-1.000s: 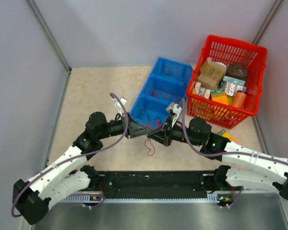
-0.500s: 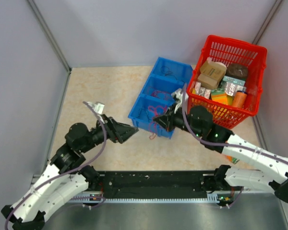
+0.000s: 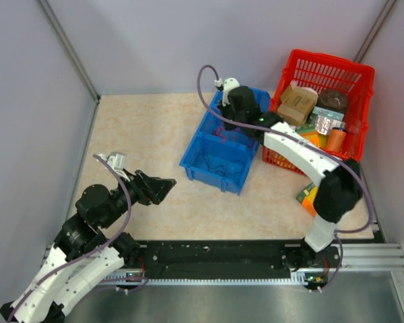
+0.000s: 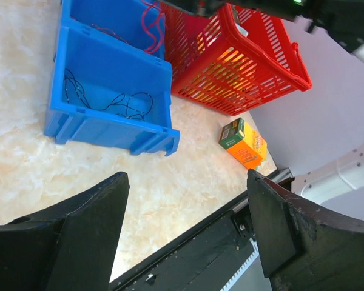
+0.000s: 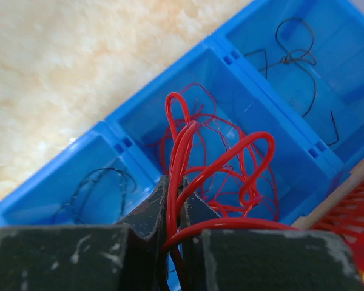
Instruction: Untangle the cables
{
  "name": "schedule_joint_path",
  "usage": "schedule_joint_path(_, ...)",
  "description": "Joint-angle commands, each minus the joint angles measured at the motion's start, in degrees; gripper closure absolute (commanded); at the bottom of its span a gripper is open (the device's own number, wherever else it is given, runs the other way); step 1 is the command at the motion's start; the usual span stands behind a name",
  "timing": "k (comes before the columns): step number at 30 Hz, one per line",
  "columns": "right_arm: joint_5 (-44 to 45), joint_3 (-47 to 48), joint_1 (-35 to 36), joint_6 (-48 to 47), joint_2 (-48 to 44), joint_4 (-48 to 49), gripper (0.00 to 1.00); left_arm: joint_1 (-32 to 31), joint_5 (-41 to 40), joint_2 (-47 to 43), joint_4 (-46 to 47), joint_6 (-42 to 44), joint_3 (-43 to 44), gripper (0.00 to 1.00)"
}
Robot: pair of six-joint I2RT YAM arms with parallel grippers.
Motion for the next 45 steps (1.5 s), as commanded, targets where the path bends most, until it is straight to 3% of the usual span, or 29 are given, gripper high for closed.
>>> schedule_joint_path(1, 3.6, 11.3, -0.7, -8.1, 11.2, -10.8, 1.00, -0.1, -0.6, -0.9, -0.8, 1.4, 1.5, 0.18)
schedule_joint_path(6, 11.7, 17.1, -0.7, -9.4, 18.8, -16.4, 1.00, -0.1, -0.6, -0.4, -1.2, 2.0, 1.8, 0.18)
schedule_joint_path(10, 10.9, 18.3, -0.7, -9.1, 19.5, -19.0, 0.71, -0.1, 1.5, 0.1, -1.0, 2.0, 1.5, 0.18)
schedule_joint_path(13, 11.8, 18.4, -0.7, -9.0, 17.9, -19.6, 0.59, -0.1, 2.3, 1.0, -0.1, 1.6, 0.8, 0.18)
schedule_joint_path(20, 9.8, 18.1, 0.4, -7.9, 7.8, -21.0, 0.40, -0.2, 3.7, 3.1, 2.5, 0.9, -0.2, 0.18)
schedule_joint_path(25, 6.0, 14.5, 2.2, -6.0, 0.1, -21.3, 0.40, -0.2, 4.8, 5.1, 4.2, 0.3, -0.5, 0.18)
schedule_joint_path(29, 5.8, 7.9, 6.6, -2.9, -9.9, -19.8, 0.40, -0.2, 5.4, 5.7, 5.5, 0.7, -0.4, 0.18)
schedule_joint_path(35, 5.5, -6.3, 9.5, 1.5, -33.7, -13.2, 0.39, -0.1, 7.3, 4.3, 9.9, 3.8, 1.5, 0.17)
schedule_joint_path(38, 11.3, -11.6, 9.6, 1.9, -45.6, -11.0, 0.20, -0.1, 7.4, 3.1, 13.9, 5.8, 2.4, 0.17)
schedule_joint_path(40, 15.9, -13.3, 9.6, 1.6, -54.3, -10.9, 0.01, -0.1, 7.2, 2.1, 16.7, 6.9, 2.6, 0.17)
schedule_joint_path(45, 21.1, -12.1, 9.5, 0.3, -65.1, -12.1, 0.01, -0.1, 7.2, 1.8, 21.6, 10.2, 5.2, 0.16)
